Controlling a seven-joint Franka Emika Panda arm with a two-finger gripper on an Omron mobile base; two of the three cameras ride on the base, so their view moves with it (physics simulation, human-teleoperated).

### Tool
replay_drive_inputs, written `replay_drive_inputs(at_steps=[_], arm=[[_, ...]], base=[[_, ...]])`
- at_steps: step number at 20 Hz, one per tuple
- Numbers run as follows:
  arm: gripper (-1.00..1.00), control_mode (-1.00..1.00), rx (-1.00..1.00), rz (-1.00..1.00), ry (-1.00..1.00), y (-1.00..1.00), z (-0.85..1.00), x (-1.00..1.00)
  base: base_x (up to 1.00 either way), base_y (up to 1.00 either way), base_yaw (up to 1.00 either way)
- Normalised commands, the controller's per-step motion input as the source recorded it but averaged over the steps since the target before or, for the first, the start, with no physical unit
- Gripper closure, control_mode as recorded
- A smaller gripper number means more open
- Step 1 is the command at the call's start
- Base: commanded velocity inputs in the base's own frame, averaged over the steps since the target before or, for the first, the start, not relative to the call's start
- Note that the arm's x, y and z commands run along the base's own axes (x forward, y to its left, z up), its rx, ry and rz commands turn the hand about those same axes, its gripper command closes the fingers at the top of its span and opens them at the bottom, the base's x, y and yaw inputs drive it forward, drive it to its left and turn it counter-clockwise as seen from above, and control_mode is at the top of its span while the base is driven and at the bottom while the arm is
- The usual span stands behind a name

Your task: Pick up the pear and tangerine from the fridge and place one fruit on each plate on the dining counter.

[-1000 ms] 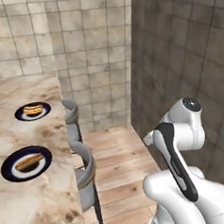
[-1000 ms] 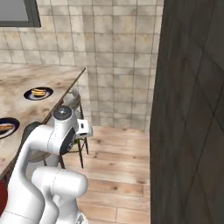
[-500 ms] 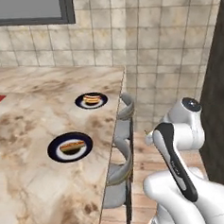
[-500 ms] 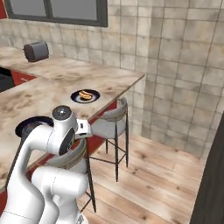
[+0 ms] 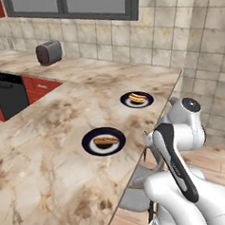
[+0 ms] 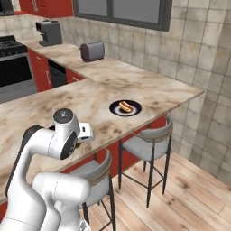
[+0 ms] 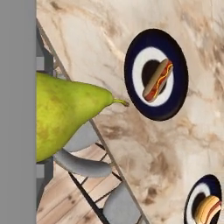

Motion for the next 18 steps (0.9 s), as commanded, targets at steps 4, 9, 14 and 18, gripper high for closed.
replay_drive_inputs(at_steps=[4,9,14,18], arm=[[1.0,1.0,0.0,0.0,0.0,0.0,0.0,0.0],[1.0,1.0,0.0,0.0,0.0,0.0,0.0,0.0],[1.0,1.0,0.0,0.0,0.0,0.0,0.0,0.0],[1.0,1.0,0.0,0.0,0.0,0.0,0.0,0.0]], base=[[0.24,0.16,0.48],[0.03,0.0,0.08],[0.0,0.0,0.0],[0.0,0.0,0.0]])
